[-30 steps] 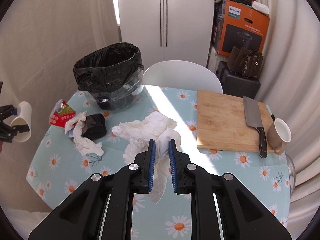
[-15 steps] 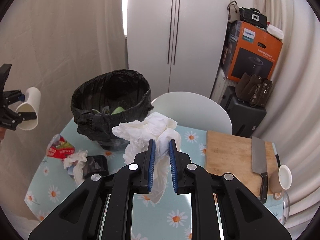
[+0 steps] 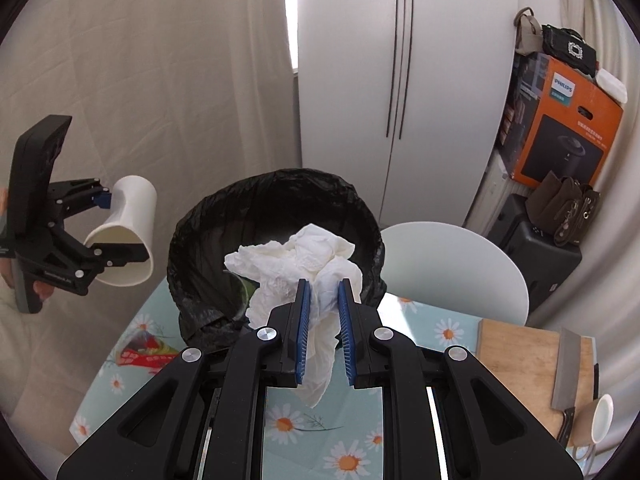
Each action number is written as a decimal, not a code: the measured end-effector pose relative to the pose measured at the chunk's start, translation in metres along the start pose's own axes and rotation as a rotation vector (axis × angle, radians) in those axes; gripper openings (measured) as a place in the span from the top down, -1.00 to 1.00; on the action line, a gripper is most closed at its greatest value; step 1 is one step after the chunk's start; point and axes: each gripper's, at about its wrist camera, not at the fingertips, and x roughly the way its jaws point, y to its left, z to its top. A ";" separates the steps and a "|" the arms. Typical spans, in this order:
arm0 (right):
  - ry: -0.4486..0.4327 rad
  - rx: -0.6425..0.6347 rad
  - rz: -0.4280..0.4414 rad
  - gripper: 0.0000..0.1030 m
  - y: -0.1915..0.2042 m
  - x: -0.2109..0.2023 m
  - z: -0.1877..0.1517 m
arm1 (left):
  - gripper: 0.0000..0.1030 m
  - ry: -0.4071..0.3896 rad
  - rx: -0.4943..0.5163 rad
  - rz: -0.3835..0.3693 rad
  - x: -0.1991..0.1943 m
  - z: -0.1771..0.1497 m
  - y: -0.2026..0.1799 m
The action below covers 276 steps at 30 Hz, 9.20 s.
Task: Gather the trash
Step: 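Open both grippers to drop the paper cup and tissue into the bin, then move both tools back down over the remaining trash on the table, then close the right gripper on the black pouch while the left gripper grasps the red snack wrapper, then lift the black pouch and red wrapper with both grippers and carry them over the bin, then open both grippers to drop the pouch and wrapper into the bin, then move both tools back over the last tissue and foil packet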
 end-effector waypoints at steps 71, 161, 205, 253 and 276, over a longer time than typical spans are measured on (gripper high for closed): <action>0.094 -0.097 -0.013 -0.71 0.049 -0.017 -0.092 | -0.88 0.018 -0.261 0.165 -0.060 -0.148 -0.044; 0.256 0.050 0.094 -0.03 -0.003 -0.055 -0.236 | 0.83 0.098 -0.241 0.200 -0.081 -0.206 -0.092; -0.070 -0.027 0.035 -0.03 -0.055 -0.082 -0.062 | 0.83 -0.041 -0.117 0.150 -0.042 -0.025 -0.065; -0.028 -0.079 0.057 -0.71 -0.019 0.049 0.006 | -0.88 -0.127 -0.338 0.135 0.015 -0.019 0.007; 0.067 -0.090 0.122 -0.71 0.039 -0.032 -0.097 | -0.88 -0.028 -0.300 0.246 -0.067 -0.118 -0.057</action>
